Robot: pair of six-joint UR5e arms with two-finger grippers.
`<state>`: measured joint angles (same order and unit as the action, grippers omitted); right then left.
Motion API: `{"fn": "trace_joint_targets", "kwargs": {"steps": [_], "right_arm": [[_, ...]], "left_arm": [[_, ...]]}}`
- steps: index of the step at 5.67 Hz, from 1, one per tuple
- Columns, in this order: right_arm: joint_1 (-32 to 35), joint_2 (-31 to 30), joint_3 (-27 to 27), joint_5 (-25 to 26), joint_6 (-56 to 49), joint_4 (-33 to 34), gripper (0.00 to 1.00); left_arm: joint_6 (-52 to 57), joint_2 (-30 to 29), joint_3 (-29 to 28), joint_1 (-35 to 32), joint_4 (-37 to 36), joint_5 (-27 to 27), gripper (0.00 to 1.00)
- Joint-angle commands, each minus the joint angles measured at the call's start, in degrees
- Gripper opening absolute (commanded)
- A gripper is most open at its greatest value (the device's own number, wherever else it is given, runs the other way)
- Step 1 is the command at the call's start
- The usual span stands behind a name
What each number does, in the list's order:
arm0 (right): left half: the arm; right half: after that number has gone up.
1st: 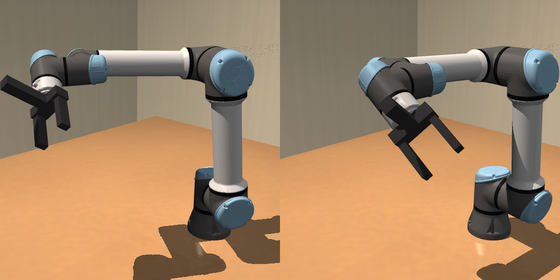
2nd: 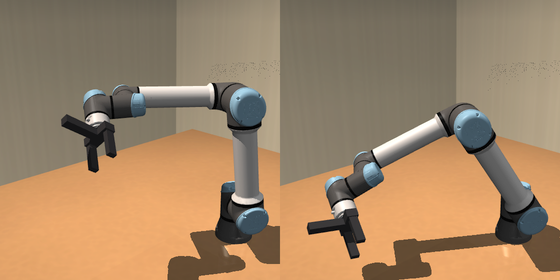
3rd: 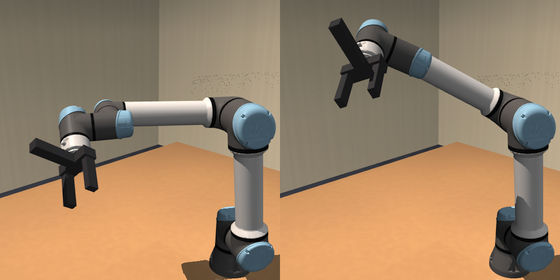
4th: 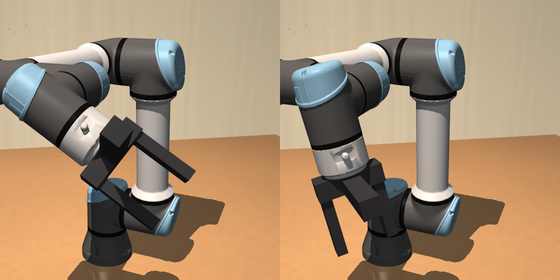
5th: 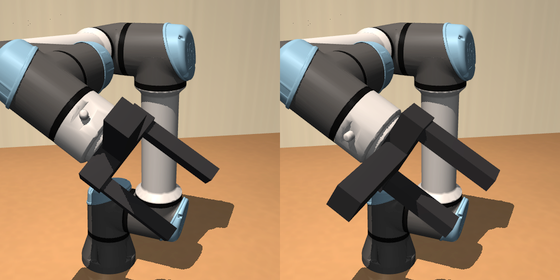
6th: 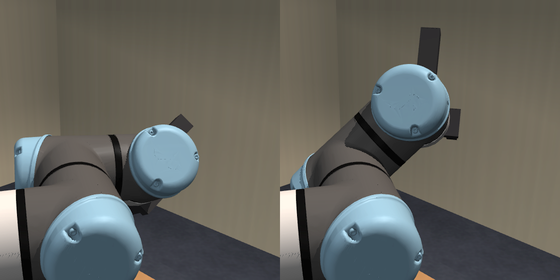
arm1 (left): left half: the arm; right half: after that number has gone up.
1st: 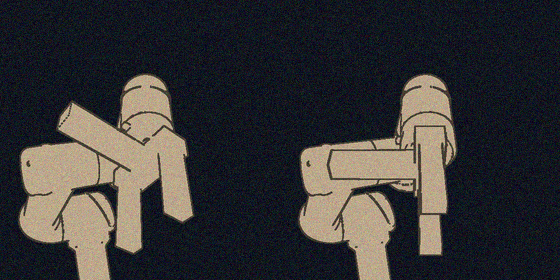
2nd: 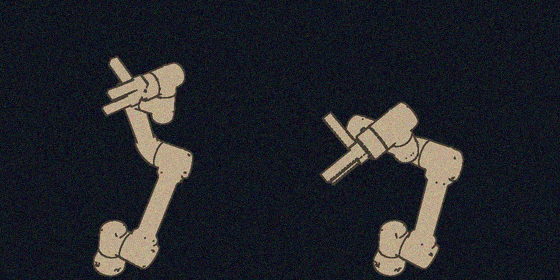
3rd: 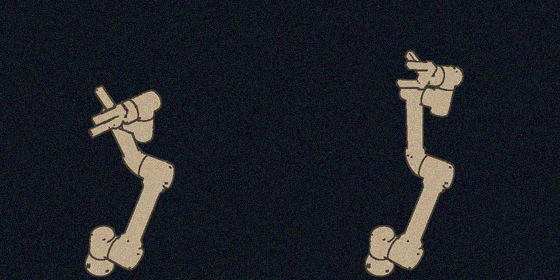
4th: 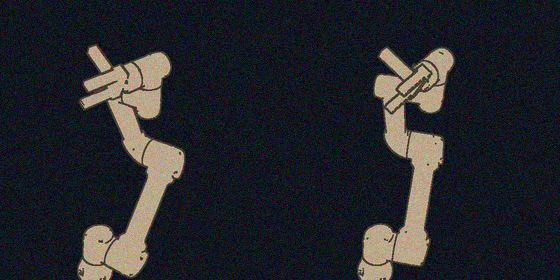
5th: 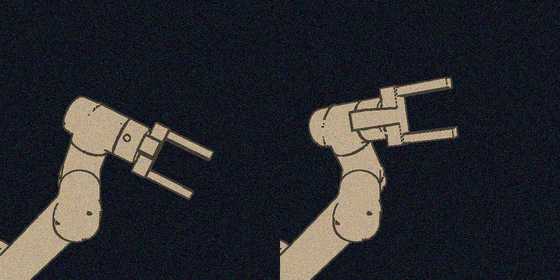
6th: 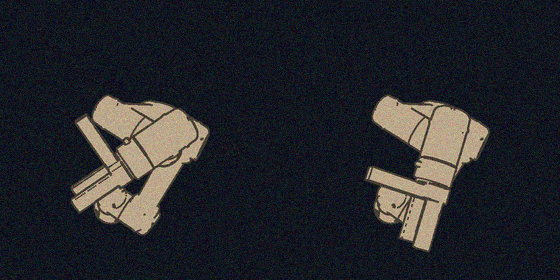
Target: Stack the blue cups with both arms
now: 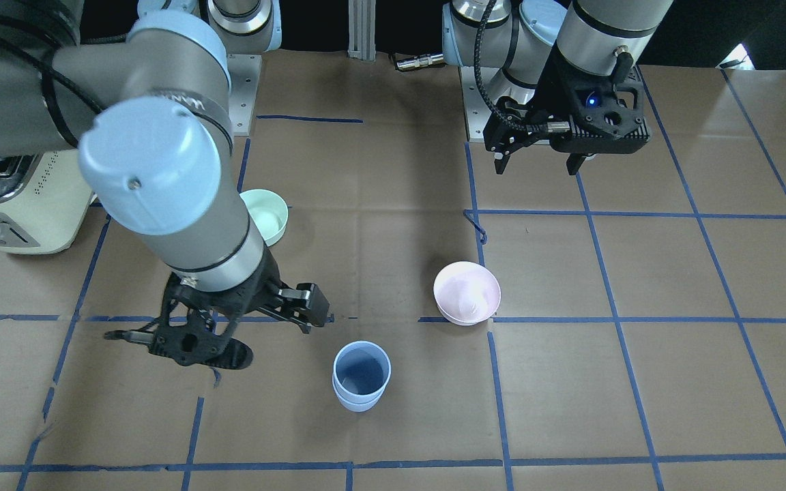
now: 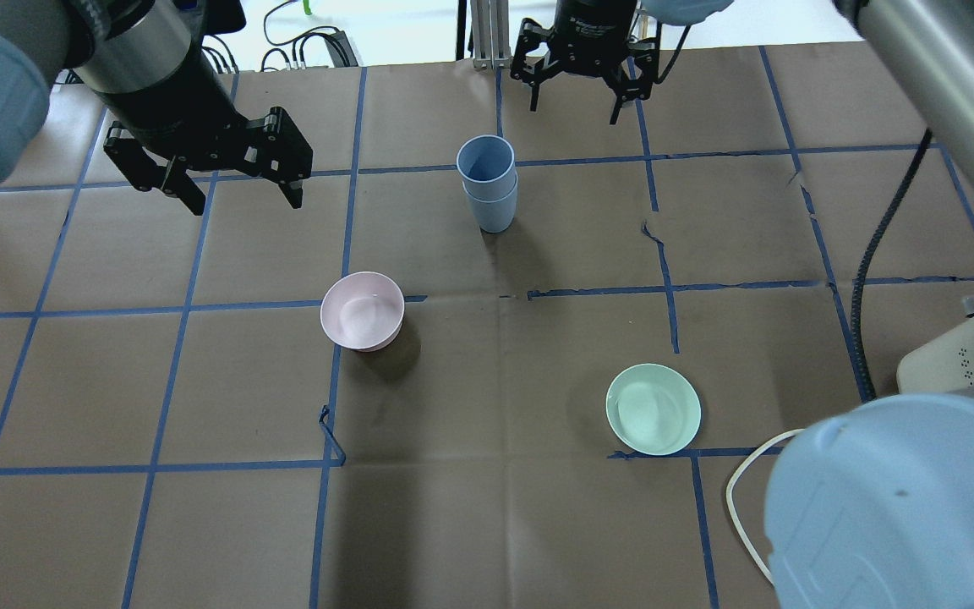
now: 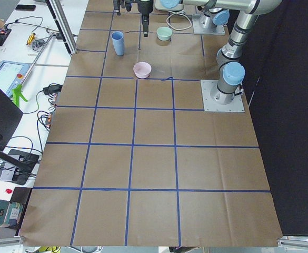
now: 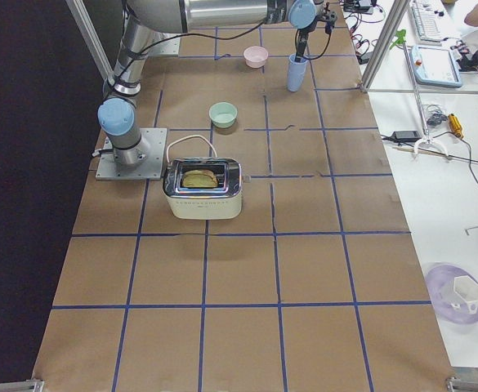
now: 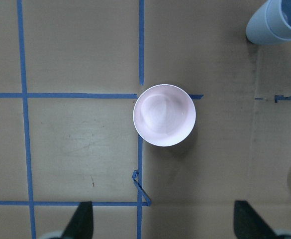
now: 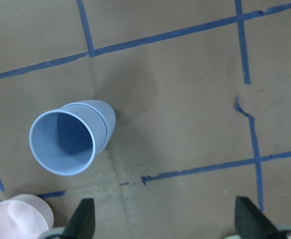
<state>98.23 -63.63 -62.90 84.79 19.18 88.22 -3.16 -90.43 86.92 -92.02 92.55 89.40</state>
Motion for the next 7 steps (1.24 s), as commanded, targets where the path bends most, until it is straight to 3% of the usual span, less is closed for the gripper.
{"fn": "trace_joint_targets", "kwargs": {"steps": [1,3,7], "right_arm": [[-6.18,-10.32,-6.05,0.28,-10.09,-5.15,1.0],[-10.5,-24.2,-18.7,2.9,-14.08,-4.99,1.0],[-9.2,-25.05,-19.1,4.24,-13.03,-5.08,1.0]], "left_arm": [[0.0,-0.18,0.0,0.0,-0.09,-0.1,0.99],[0.0,-0.19,0.0,0.0,-0.09,0.07,0.99],[0.0,-0.19,0.0,0.0,-0.09,-0.02,0.99]]}}
